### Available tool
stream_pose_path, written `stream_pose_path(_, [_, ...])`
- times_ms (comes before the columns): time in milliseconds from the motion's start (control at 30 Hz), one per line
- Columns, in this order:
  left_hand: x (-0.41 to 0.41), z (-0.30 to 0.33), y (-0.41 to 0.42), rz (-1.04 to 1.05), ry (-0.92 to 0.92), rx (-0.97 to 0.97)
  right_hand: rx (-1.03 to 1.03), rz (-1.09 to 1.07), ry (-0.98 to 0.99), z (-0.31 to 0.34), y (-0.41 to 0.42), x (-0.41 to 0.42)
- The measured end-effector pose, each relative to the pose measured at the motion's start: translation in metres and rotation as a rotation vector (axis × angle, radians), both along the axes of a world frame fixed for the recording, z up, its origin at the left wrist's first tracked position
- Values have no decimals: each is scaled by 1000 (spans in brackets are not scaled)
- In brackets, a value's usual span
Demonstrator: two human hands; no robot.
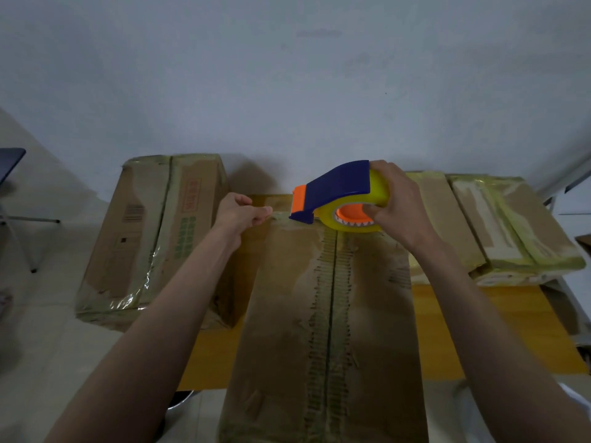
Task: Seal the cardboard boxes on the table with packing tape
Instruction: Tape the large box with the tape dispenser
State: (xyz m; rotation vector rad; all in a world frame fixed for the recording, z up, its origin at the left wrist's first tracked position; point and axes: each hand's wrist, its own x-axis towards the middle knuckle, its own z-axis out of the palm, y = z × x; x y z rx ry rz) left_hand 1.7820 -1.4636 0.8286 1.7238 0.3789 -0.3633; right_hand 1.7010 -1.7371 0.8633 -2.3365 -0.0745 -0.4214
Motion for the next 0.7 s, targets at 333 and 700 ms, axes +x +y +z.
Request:
stream_pose_path(333, [7,-10,-5,-16,-13,173,16,25,35,-2,-3,6])
stream_pose_path(700, [8,-11,-7,-189,-199,593,345,-59,28,-35,-6,-5])
